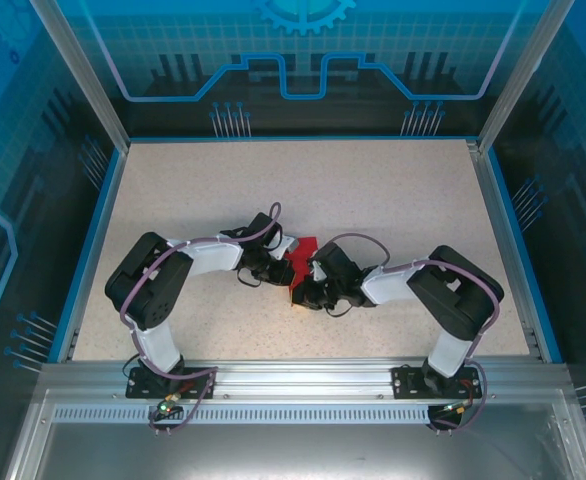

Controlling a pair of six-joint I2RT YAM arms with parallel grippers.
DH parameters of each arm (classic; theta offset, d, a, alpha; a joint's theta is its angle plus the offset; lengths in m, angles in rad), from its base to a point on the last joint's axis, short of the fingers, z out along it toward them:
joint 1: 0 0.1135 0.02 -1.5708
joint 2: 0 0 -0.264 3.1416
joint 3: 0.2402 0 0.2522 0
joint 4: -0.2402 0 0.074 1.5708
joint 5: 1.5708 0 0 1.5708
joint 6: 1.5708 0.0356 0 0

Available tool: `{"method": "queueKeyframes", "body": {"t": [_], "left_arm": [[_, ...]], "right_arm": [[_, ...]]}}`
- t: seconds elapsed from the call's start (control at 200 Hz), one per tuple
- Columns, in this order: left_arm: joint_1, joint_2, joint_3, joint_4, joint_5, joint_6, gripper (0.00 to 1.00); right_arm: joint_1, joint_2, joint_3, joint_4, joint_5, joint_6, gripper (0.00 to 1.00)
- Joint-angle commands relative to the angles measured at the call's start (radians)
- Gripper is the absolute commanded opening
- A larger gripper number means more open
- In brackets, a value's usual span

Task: Fold a paper plane with a square sheet of paper (pick it up from the middle)
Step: Third fold the triangle at the center of the table.

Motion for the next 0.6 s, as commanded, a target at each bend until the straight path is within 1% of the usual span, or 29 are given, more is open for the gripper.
{"method": "queueKeyframes", "body": {"t": [0.0,0.06,0.315,0.4,0.445,0.49,0.595], "left_arm": [[-0.003,0.065,-0.014,-0.054,-0.055,0.021,0.08],[-0.004,0.064,-0.014,-0.054,-0.055,0.022,0.08],[-0.004,0.066,-0.013,-0.054,-0.055,0.022,0.09],[-0.003,0.065,-0.014,-0.054,-0.055,0.021,0.09],[-0.003,0.064,-0.014,-0.054,-0.055,0.021,0.09],[-0.003,0.064,-0.013,-0.052,-0.055,0.021,0.09],[-0.003,0.063,-0.016,-0.052,-0.055,0.021,0.09]], "right_arm": [[0.016,0.001,-0.006,-0.006,0.017,0.011,0.11],[0.015,-0.011,-0.006,-0.036,0.022,0.003,0.11],[0.026,-0.041,0.024,-0.044,-0.008,-0.013,0.11],[0.016,-0.069,0.03,-0.11,0.044,-0.036,0.12],[-0.007,-0.086,0.03,-0.146,0.063,-0.059,0.11],[-0.053,-0.106,0.024,-0.164,0.066,-0.083,0.11],[-0.154,-0.12,0.005,-0.132,0.041,-0.107,0.11]]}}
